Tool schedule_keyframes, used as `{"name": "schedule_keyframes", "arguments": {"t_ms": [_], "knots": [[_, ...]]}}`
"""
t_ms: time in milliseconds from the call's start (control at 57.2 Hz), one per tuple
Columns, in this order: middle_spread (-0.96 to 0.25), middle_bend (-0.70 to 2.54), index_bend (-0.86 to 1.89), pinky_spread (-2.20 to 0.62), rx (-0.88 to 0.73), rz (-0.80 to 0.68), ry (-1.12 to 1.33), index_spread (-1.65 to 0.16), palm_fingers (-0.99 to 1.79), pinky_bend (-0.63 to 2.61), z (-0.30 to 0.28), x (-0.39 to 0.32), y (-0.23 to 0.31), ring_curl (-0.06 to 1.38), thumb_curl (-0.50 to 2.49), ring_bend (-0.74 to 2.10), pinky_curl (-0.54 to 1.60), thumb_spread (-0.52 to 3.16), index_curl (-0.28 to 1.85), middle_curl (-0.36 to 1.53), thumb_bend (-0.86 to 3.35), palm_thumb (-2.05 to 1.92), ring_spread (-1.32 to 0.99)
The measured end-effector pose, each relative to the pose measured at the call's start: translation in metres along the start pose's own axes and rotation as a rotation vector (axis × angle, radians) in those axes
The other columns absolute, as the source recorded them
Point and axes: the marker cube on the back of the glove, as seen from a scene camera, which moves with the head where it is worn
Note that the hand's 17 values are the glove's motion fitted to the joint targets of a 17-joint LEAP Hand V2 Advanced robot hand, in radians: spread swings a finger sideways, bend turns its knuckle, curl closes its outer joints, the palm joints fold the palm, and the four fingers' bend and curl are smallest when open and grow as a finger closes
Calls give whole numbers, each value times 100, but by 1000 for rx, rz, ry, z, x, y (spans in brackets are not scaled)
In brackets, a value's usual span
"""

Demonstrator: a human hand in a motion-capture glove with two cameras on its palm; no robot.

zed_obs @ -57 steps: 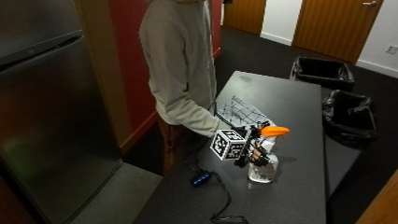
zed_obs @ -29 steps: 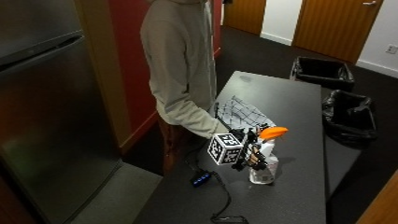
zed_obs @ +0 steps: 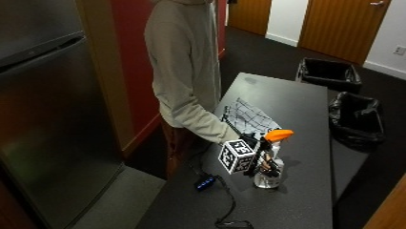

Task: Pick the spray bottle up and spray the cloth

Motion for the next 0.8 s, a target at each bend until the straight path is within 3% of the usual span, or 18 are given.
{"name": "schedule_keyframes", "arguments": {"t_ms": [332, 559, 629, 699, 804], "knots": [[-2, 31, 16, 11, -106, -22, 92, -30, 27, 40, 11, -9, -23, 30, 35, 46, 33, 89, 21, 36, -2, 58, -8], [-12, 37, 24, 1, -226, -88, 190, -30, 106, 20, 37, -20, -32, 32, 44, 53, 28, 85, 31, 38, 4, 85, -16], [-12, 37, 21, -4, -323, -102, 284, -28, 118, 20, 44, -19, -28, 35, 48, 55, 31, 74, 34, 40, 2, 89, -17], [-14, 48, 28, -8, -523, -120, 463, -24, 131, 17, 39, -13, -17, 36, 53, 51, 31, 60, 39, 44, 0, 94, -18], [-13, 56, 37, -14, -566, -120, 353, -21, 139, 18, 76, -52, -16, 39, 59, 55, 31, 42, 45, 48, -2, 97, -19]]}}
